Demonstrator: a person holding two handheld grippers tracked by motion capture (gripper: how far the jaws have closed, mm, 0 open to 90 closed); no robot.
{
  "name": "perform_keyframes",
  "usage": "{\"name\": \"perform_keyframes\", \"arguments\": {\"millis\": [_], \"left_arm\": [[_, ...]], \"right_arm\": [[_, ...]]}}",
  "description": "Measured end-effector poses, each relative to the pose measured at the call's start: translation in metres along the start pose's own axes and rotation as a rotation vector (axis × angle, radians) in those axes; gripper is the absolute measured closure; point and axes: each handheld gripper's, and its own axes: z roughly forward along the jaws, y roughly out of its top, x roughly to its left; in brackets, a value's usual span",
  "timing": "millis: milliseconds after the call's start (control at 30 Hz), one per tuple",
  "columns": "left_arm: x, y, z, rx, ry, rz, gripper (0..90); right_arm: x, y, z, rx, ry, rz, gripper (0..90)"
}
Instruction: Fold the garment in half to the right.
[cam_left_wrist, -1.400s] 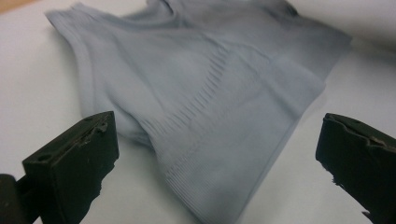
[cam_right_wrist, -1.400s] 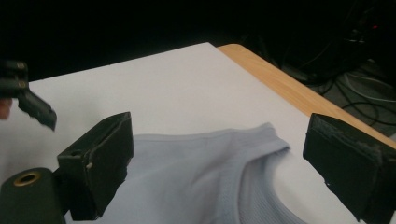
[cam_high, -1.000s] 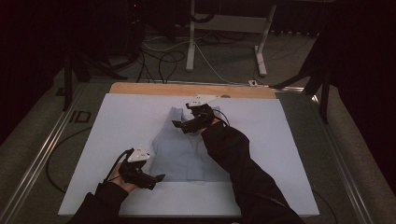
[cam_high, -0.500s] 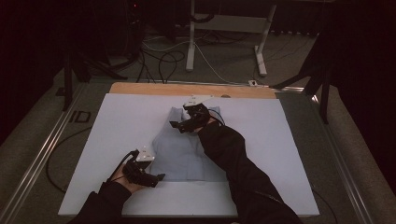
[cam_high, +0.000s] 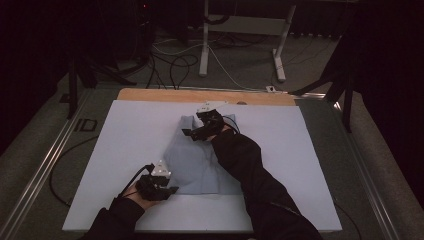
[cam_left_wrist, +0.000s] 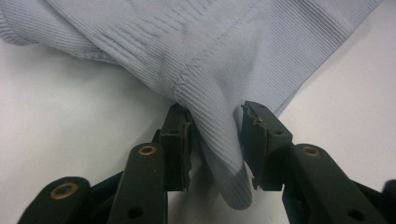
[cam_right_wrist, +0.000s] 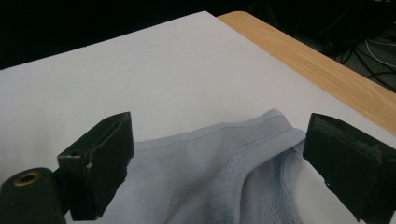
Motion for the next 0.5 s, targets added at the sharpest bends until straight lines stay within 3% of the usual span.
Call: {"name": "perform_keyframes", "arguments": {"millis": [133,300,500], "left_arm": [[-0.001,0.001,0.0,0.012,-0.01,0.012,67.7],[-0.003,0.004,0.0,-0.003,0.005,0.007,82.5],[-0.002,0.006,-0.002,-0.027,-0.022,-0.007,85.1]], "right_arm": [[-0.001,0.001,0.004,0.011,0.006,0.005,8.6],[-0.002,0.004,0.01,0.018,0.005,0.002,8.6],[-0.004,0.011,0.017,0.015,0.006,0.004,8.6]]}}
